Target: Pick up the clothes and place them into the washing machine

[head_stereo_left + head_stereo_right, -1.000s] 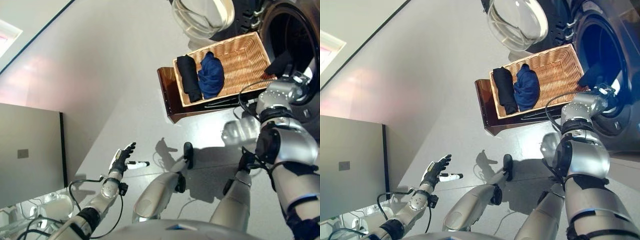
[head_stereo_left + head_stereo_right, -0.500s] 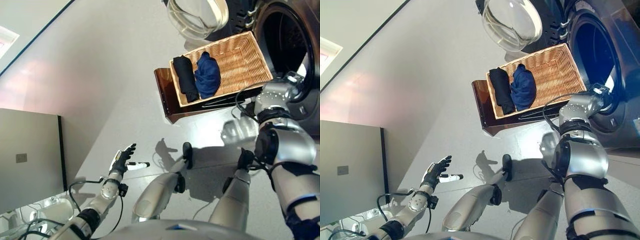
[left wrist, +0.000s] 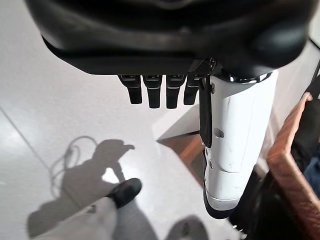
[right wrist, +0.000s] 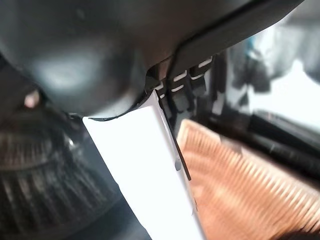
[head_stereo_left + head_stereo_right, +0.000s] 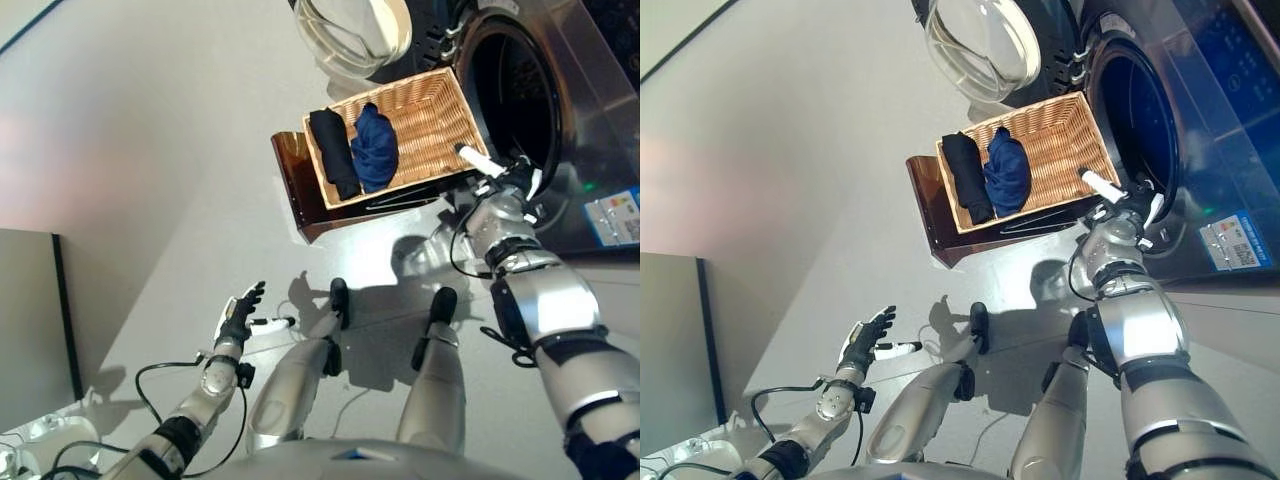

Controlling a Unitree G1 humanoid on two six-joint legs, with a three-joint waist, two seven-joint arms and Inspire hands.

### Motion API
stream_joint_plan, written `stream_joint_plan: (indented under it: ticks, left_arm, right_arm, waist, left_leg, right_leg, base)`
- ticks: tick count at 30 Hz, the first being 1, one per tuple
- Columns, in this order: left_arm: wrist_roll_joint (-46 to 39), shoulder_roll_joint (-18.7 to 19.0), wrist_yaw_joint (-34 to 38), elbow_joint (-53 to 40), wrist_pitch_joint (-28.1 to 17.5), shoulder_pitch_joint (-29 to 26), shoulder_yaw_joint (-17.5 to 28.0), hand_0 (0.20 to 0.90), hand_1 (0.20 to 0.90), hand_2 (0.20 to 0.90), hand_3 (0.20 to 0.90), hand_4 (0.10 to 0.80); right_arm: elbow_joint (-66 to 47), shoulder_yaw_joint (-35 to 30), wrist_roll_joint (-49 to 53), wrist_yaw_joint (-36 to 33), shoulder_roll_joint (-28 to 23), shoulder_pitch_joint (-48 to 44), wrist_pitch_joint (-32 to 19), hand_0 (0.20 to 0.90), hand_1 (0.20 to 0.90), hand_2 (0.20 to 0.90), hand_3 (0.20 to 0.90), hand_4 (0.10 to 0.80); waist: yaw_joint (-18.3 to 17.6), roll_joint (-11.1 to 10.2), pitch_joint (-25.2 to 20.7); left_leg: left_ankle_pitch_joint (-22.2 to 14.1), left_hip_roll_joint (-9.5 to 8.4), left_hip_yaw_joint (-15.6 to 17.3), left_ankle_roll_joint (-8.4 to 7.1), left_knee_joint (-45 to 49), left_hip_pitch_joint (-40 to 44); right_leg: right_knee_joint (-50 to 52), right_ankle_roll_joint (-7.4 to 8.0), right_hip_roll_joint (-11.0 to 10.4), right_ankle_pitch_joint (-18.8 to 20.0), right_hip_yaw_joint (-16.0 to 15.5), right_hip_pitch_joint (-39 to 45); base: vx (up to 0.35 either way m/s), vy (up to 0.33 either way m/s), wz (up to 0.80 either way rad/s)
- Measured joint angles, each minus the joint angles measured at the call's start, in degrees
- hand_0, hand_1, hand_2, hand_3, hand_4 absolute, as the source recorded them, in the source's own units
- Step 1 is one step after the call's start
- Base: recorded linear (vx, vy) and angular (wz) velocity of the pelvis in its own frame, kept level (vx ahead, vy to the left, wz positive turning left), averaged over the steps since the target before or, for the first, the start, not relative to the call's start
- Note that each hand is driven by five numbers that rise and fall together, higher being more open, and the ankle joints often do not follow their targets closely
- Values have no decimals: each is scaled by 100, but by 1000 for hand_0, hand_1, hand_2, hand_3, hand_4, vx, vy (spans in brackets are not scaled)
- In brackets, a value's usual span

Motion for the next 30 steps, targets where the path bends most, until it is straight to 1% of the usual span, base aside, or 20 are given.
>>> stream_joint_plan:
  ticks: [2, 4, 7, 8, 10, 13, 17, 20, 23, 25, 28, 30]
  left_arm:
    - [37, 1, 25, -66, -1, -70, 37, 900, 900, 900, 900, 800]
    - [124, 2, 48, -92, -6, -112, 32, 900, 900, 900, 900, 800]
    - [169, 8, 148, -149, -6, -147, 54, 900, 900, 900, 900, 800]
    - [172, 12, 172, -168, -4, -176, 64, 900, 900, 900, 900, 800]
    - [201, 67, 219, -306, -3, -168, 81, 900, 900, 900, 900, 800]
    - [243, 72, 220, -319, -3, -252, 79, 900, 900, 900, 900, 800]
    - [244, 93, 241, -410, 2, -327, 233, 900, 900, 900, 900, 800]
    - [245, 176, 366, -580, -4, -493, 326, 900, 900, 900, 900, 800]
    - [246, 236, 388, -612, -4, -745, 449, 900, 900, 900, 900, 800]
    - [248, 276, 467, -738, -4, -809, 527, 900, 900, 900, 900, 800]
    - [265, 323, 471, -788, -2, -822, 528, 900, 900, 900, 900, 800]
    - [276, 324, 485, -806, -2, -820, 527, 900, 900, 900, 900, 800]
  right_arm:
    - [5, 191, -410, -4, -20, -2, 8, 900, 900, 900, 900, 800]
    - [-32, 251, -727, -3, -14, -42, 6, 900, 900, 900, 900, 800]
    - [-41, 289, -886, -7, 37, -102, 8, 900, 900, 900, 900, 800]
    - [-44, 298, -932, -5, 64, -113, 11, 900, 900, 900, 900, 800]
    - [-52, 409, -942, -5, 156, -141, 53, 900, 900, 900, 900, 800]
    - [-46, 484, -944, -10, 227, -172, 90, 900, 900, 900, 900, 800]
    - [29, 500, -946, -6, 287, -337, 90, 900, 900, 900, 900, 800]
    - [74, 500, -942, -9, 291, -512, 91, 900, 900, 900, 900, 800]
    - [73, 500, -942, -9, 283, -796, 91, 900, 900, 900, 900, 800]
    - [70, 501, -942, -6, 291, -933, 90, 900, 900, 900, 900, 800]
    - [92, 501, -939, -5, 287, -966, 91, 900, 900, 900, 900, 800]
    - [130, 501, -938, -10, 281, -969, 91, 900, 900, 900, 900, 800]
  waist:
    - [17, -78, 14]
    - [44, -146, 44]
    - [51, -202, 81]
    - [69, -258, 118]
    - [112, -382, 202]
    - [213, -483, 267]
    - [299, -507, 385]
    - [392, -531, 516]
    - [511, -578, 620]
    - [545, -592, 692]
    - [582, -594, 717]
    - [603, -594, 717]
  left_leg:
    - [-6, 44, -80, -11, 70, -86]
    - [0, 71, -113, -20, 87, -117]
    - [-11, 106, -225, -43, 166, -219]
    - [-10, 116, -265, -68, 161, -233]
    - [3, 135, -310, -86, 163, -249]
    - [8, 141, -325, -94, 172, -316]
    - [14, 142, -403, -103, 246, -461]
    - [-11, 157, -527, -133, 421, -643]
    - [-93, 158, -567, -145, 723, -953]
    - [-154, 152, -610, -147, 903, -1099]
    - [-185, 147, -648, -163, 1010, -1164]
    - [-222, 143, -668, -166, 1117, -1237]
  right_leg:
    - [-11, -24, 29, 12, -72, 0]
    - [-7, -55, 47, 3, -147, 5]
    - [-11, -104, 68, 6, -228, 8]
    - [3, -117, 71, -42, -274, 9]
    - [6, -141, 91, -19, -298, 8]
    - [-27, -153, 97, -10, -321, -26]
    - [-18, -156, 95, -7, -409, -77]
    - [79, -243, 90, -68, -504, -138]
    - [379, -296, 46, -174, -499, -425]
    - [579, -318, 7, -256, -500, -556]
    - [651, -323, -28, -294, -513, -592]
    - [665, -297, -40, -312, -516, -615]
  base:
    - [3, -9, 14]
    - [12, 6, 12]
    - [77, 4, 12]
    - [118, 8, 15]
    - [25, 28, 7]
    - [22, 17, 6]
    - [11, 27, 11]
    - [-6, 45, 19]
    - [16, 46, 13]
    - [43, 52, 11]
    - [52, 41, 6]
    - [52, 37, 4]
